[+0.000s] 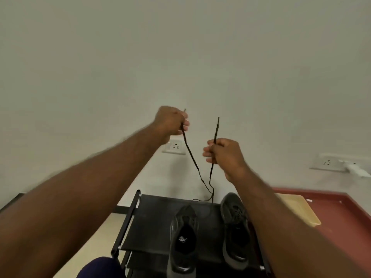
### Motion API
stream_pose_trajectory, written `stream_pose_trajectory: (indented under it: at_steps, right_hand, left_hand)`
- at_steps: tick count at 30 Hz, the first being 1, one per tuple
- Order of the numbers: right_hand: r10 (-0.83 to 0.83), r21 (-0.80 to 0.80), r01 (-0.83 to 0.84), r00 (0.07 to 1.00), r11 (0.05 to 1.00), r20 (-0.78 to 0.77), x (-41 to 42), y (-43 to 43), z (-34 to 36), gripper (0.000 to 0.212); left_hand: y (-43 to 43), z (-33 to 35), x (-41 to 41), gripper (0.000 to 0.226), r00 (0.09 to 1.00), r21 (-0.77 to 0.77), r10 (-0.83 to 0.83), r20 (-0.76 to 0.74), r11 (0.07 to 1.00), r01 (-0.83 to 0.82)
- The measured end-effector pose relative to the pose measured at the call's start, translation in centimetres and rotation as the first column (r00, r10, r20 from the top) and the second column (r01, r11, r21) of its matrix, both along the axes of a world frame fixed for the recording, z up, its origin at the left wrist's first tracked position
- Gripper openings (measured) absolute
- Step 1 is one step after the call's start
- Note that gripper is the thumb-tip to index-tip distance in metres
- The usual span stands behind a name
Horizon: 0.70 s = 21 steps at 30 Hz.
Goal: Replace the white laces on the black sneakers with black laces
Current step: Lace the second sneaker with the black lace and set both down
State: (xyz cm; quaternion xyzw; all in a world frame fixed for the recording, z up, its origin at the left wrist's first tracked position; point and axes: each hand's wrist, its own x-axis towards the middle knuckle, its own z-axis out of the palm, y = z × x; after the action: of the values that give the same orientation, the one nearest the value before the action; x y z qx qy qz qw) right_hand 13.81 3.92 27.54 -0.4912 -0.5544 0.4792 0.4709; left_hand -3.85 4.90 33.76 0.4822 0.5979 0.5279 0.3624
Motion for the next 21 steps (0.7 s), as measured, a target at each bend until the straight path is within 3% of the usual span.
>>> stream_pose_trajectory:
  at_steps: [2, 4, 6, 7, 9, 12, 15, 18, 21]
  right_hand:
    - [-0.078, 0.103, 0.09, 0.99, 0.991, -0.114, 0.8, 0.5, 0.3, 0.011]
    - [-0.054, 0.185, 0.108, 0.96, 0.977, -0.274, 2.0, -0.1, 0.7, 0.019]
    - [0.007, 0.129, 0.049, 0.917, 0.99, -0.398, 3.1, -1.0, -0.1, 0.036]
    - [-0.005, 0.057, 0.029, 0.924, 0.998, -0.383, 3.5, -1.3, -1.1, 0.04]
    - [-0.04, -0.129, 0.009, 0.969, 0.992, -0.242, 3.9, -2.0, -4.8, 0.038]
    - [0.089, -0.352, -0.074, 0.996, 0.933, 0.029, 4.1, -3.3, -12.0, 0.011]
    - [0.236, -0.428, -0.073, 0.91, 0.901, 0.342, 4.1, -5.1, -19.1, 0.012]
    - [0.308, -0.371, -0.075, 0.718, 0.926, 0.624, 2.7, -7.4, -24.0, 0.04]
    - [0.252, -0.374, 0.011, 0.721, 0.927, 0.646, 1.1, -9.3, -26.7, 0.04]
  left_hand:
    - [0.2, 0.4, -1.5, 0.025, 0.985, 0.203, 0.155, 0.069, 0.965, -0.166]
    - [-0.6, 1.0, -2.9, 0.028, 0.95, 0.456, 0.25, 0.188, 0.834, -0.31]
    - [-2.2, 0.2, -3.9, 0.027, 0.943, 0.588, 0.303, 0.139, 0.741, -0.324]
    - [-2.8, -1.0, -4.2, 0.025, 0.949, 0.596, 0.311, 0.059, 0.752, -0.284]
    - [-3.9, -5.2, -4.6, 0.022, 0.958, 0.476, 0.261, -0.119, 0.862, -0.175]
    - [-4.8, -13.1, -4.6, 0.02, 0.907, 0.111, 0.13, -0.402, 0.99, -0.092]
    - [-6.8, -20.5, -3.4, 0.015, 0.828, -0.223, -0.099, -0.553, 0.974, -0.032]
    - [-9.2, -26.2, -0.7, 0.02, 0.797, -0.392, -0.258, -0.546, 0.919, 0.029]
    - [-11.1, -29.9, 2.1, 0.028, 0.825, -0.478, -0.281, -0.49, 0.878, 0.015]
